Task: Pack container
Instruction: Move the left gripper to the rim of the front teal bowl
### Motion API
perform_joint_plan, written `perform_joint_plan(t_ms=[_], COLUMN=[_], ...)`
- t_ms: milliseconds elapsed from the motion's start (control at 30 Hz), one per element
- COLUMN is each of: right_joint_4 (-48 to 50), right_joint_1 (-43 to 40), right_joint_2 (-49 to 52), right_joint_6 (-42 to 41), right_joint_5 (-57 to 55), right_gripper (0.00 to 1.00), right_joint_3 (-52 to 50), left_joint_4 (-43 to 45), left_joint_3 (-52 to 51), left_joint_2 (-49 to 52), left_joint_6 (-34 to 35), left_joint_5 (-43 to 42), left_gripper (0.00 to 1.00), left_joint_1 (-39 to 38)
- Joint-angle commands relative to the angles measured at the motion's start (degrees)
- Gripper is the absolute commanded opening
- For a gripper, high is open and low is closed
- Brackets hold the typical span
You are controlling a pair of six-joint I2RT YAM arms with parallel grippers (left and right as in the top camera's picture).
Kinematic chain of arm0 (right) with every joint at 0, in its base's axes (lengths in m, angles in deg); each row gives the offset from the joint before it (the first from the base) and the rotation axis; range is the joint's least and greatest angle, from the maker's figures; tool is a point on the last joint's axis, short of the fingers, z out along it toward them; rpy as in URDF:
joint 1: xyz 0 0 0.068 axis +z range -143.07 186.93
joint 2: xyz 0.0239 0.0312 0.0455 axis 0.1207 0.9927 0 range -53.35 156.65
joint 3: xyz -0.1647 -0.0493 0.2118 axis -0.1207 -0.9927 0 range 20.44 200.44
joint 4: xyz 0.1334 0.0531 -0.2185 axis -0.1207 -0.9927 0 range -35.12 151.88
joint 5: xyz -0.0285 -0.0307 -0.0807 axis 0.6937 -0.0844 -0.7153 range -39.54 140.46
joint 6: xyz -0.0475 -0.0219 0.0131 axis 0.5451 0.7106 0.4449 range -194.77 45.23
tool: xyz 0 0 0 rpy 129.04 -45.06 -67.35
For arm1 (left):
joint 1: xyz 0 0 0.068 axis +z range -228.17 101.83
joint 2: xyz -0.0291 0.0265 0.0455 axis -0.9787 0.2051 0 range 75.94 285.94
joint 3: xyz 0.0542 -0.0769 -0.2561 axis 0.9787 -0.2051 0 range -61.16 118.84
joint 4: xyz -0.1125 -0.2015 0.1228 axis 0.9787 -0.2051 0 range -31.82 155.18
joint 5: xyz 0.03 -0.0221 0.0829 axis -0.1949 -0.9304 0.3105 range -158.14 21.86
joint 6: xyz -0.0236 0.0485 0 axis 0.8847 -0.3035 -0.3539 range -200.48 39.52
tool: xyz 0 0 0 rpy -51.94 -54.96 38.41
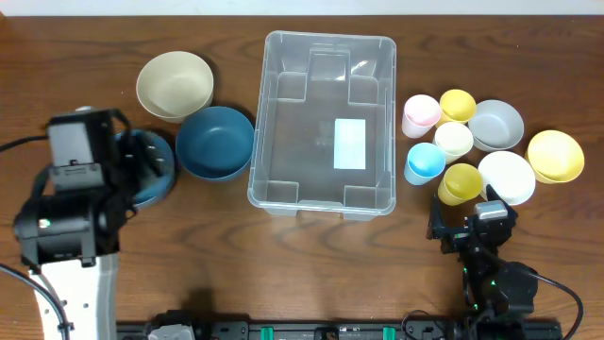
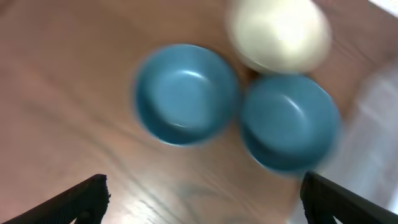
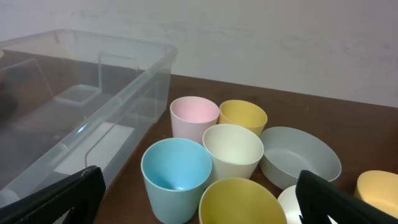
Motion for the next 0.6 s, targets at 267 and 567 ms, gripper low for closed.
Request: perform_joint_plan(t_ms=[267,567], right_joint_4=[-0.2,-0.2], right_joint_1=[0.5,0.5], right_joint_2=[-0.2,-0.2], right_joint_6=[0.3,0.3], right_joint_5=[0.0,0.0], right_gripper=[0.99,0.99], right_joint_3=[0.0,0.0], left_joint_4=[0.8,2.7], left_joint_3=[-0.3,-0.3], left_joint_2=[14.1,28.1], left_joint_6=[6.2,3.0], left_joint_5=[-8.4,-15.9], left_gripper=[0.98,0.98], left_joint_1=[19.7,25.2])
